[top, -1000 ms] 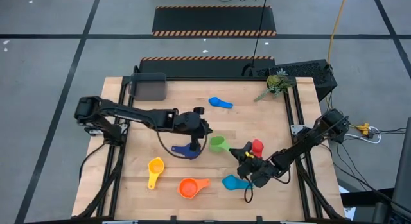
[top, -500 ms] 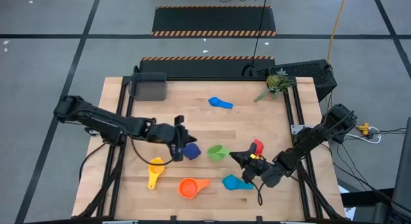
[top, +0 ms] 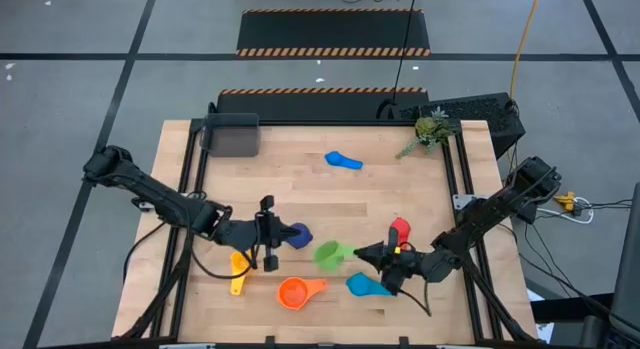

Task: Nest measuring cups in basket
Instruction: Stack the green measuring cup on top of the orange measuring cup

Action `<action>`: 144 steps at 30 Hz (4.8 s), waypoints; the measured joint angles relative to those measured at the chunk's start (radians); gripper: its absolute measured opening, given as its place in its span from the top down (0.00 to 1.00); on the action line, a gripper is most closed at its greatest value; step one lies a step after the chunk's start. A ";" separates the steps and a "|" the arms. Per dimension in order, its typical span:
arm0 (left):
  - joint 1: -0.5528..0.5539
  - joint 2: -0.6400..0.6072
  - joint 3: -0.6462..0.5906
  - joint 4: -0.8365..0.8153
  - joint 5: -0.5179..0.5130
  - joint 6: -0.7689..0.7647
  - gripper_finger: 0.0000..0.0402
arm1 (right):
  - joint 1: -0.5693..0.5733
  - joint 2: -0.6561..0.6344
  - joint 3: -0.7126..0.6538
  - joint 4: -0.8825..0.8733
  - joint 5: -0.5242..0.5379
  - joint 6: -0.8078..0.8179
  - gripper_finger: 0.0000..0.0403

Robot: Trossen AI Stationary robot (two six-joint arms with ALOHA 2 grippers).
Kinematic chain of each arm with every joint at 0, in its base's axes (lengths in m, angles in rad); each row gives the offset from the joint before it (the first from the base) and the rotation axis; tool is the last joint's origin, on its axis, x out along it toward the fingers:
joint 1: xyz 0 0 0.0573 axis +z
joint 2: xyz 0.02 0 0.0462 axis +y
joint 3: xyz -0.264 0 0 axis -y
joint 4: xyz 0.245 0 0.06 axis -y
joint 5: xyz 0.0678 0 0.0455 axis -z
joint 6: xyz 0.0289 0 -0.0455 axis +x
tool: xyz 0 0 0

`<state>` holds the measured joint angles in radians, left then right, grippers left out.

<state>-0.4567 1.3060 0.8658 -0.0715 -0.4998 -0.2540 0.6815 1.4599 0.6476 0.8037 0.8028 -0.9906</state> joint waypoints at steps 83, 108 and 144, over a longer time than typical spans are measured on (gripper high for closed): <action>-0.245 -0.032 0.001 0.015 -0.398 -0.040 0.95 | -0.255 0.560 0.325 0.282 -0.598 -0.151 1.00; -0.245 -0.032 0.001 0.016 -0.395 -0.039 0.95 | -0.262 0.560 0.324 0.174 -0.598 -0.129 0.87; -0.245 -0.032 0.001 0.015 -0.388 -0.037 0.95 | -0.427 0.559 0.323 -0.084 -0.867 0.474 0.54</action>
<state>-0.7021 1.2739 0.8665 -0.0561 -0.8874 -0.2909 0.2541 2.0193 0.9703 0.7200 -0.0641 -0.5164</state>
